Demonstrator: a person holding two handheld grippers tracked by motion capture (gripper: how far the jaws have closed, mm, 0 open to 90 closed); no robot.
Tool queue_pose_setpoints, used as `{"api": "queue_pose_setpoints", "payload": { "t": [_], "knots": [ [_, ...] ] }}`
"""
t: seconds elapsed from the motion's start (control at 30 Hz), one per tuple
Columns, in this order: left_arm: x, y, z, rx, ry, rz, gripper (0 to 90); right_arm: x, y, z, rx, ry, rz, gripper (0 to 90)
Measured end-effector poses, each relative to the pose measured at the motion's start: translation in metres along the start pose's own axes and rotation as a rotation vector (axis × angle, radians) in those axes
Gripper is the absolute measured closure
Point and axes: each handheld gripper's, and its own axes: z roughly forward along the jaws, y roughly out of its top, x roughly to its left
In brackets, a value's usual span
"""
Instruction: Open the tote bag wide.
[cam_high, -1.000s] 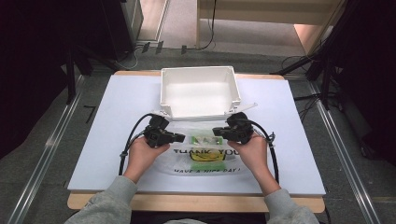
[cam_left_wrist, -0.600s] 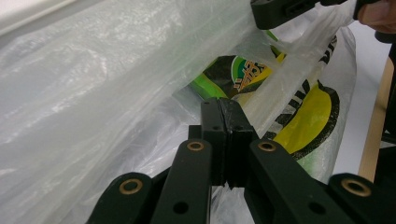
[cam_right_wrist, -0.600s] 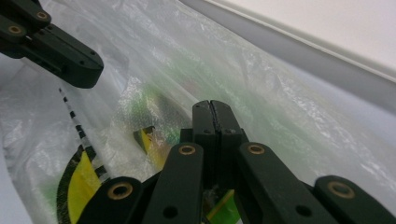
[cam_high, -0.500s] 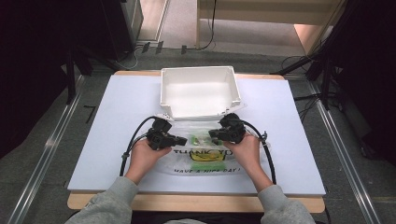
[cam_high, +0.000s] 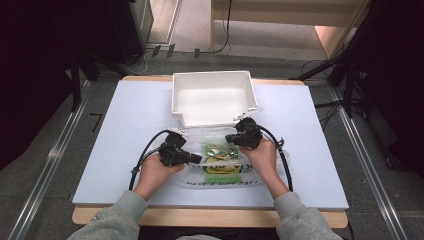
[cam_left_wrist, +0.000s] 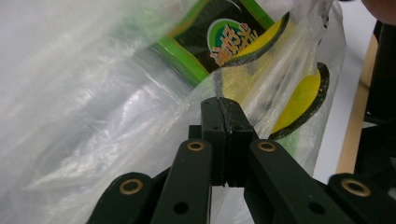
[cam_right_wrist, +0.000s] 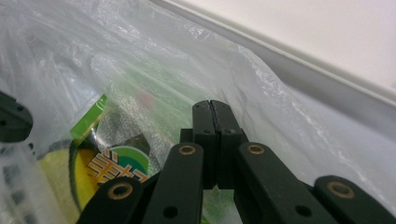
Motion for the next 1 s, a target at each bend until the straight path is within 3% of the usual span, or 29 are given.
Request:
{"api": "queue_pose_setpoints", "payload": {
  "t": [0.23,0.4,0.67,0.87,1.0],
  "knots": [
    [-0.001,0.0,-0.001,0.003,0.01,0.012,90.0,-0.004,0.005,0.002,0.012,-0.007,0.0,90.0],
    [0.006,0.013,-0.006,-0.024,0.045,0.009,90.0,-0.002,0.008,0.005,0.018,-0.009,-0.008,90.0],
    [0.014,0.02,0.007,0.001,0.092,0.002,90.0,-0.004,0.011,0.011,0.018,-0.004,-0.004,90.0],
    [0.015,0.015,0.012,0.025,0.049,-0.018,90.0,-0.008,0.012,0.014,0.024,-0.016,0.007,90.0],
    [0.011,0.009,0.01,0.035,0.033,-0.006,90.0,-0.009,0.012,0.017,0.036,-0.019,0.009,90.0]
  ]
}}
